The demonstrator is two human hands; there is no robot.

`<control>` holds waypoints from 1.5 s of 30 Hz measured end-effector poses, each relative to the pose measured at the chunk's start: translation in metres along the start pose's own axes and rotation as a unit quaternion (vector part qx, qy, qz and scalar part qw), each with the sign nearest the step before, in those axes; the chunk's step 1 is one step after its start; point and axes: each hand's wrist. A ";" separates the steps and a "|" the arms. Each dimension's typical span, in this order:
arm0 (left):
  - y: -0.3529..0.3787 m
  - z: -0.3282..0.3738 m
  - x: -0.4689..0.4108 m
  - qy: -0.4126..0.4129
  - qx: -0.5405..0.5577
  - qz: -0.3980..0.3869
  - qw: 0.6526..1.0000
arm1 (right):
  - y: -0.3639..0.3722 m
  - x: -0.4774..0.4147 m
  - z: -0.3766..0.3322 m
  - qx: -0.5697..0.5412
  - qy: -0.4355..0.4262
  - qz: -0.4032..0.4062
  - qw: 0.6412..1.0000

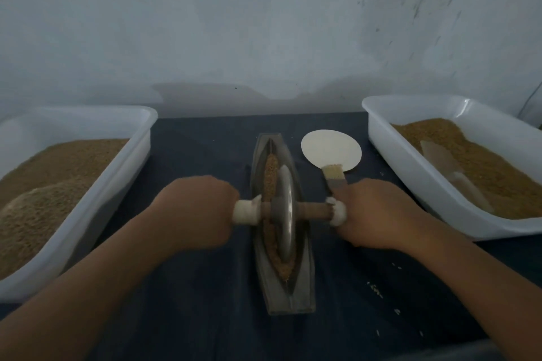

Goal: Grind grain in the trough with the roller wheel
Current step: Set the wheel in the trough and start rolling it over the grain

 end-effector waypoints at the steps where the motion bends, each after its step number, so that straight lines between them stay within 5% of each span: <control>1: 0.002 -0.001 -0.002 -0.009 -0.004 0.006 1.000 | 0.000 -0.002 0.001 0.002 -0.002 -0.002 1.000; 10: -0.006 -0.025 -0.080 -0.107 -0.001 0.086 0.991 | -0.002 -0.092 -0.015 0.026 0.104 0.094 0.990; 20: 0.006 0.006 0.012 -0.016 -0.012 0.037 0.999 | -0.025 0.001 -0.009 -0.013 0.026 -0.156 0.987; 28: -0.019 -0.021 -0.078 -0.102 0.003 0.067 0.993 | 0.008 -0.094 -0.010 0.053 0.094 0.134 0.985; 39: 0.017 -0.009 0.002 -0.011 0.043 0.021 0.999 | -0.022 -0.003 -0.005 0.026 -0.009 -0.067 0.997; 45: 0.005 -0.021 -0.054 -0.101 0.043 0.050 0.993 | -0.015 -0.072 -0.018 0.032 0.073 0.047 0.996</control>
Point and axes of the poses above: each hand's wrist, its own x-axis away from the middle knuckle, its own y-axis out of the palm, z = x × y, and after that the axes turned 7 degrees about y, right-handed
